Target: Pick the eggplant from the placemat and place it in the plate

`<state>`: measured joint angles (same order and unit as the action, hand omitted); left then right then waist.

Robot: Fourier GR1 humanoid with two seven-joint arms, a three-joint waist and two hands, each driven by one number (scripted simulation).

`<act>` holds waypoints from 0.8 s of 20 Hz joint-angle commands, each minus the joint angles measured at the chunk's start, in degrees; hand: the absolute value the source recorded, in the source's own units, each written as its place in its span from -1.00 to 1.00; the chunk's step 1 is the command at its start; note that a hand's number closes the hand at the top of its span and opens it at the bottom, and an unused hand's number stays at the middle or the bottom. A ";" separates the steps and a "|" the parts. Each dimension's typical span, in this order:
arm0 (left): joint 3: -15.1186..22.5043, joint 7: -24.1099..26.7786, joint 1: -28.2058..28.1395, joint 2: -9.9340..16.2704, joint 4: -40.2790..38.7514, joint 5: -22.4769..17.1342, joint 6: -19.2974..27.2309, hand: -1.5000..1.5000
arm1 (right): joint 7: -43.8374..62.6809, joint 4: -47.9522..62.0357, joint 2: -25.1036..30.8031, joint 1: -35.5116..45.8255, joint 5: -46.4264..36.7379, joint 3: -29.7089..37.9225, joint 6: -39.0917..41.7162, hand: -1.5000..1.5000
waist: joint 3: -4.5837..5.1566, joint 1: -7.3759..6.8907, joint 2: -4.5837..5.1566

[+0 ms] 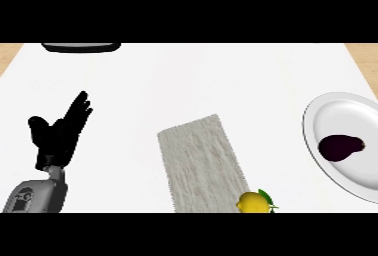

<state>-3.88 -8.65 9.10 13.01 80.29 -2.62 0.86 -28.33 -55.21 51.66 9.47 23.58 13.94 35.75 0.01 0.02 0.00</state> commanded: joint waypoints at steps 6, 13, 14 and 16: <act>-1.04 1.07 -0.23 -0.13 -0.92 -0.20 -1.15 0.00 | -11.53 14.17 4.34 3.10 -4.32 3.58 10.70 -1.00 | -0.12 -0.61 0.23; 0.33 -2.40 0.79 -0.55 2.58 1.25 0.04 0.00 | -15.91 20.87 5.22 5.52 -8.18 2.49 9.36 -1.00 | -0.20 -0.92 0.25; -0.34 -2.53 -0.21 -0.56 2.97 -0.73 -1.51 0.00 | -17.58 21.21 4.22 6.05 -9.98 1.60 7.09 -1.00 | -0.21 -1.21 0.29; -0.99 -1.78 1.50 -0.32 1.10 -0.29 -0.94 0.00 | -18.88 22.67 6.08 5.70 -9.90 1.67 9.20 -1.00 | -0.28 -1.09 0.42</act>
<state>-4.18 -9.90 10.02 12.43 81.13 -2.28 0.16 -36.56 -36.82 56.04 15.14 14.99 15.53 34.74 -0.20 -0.99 0.36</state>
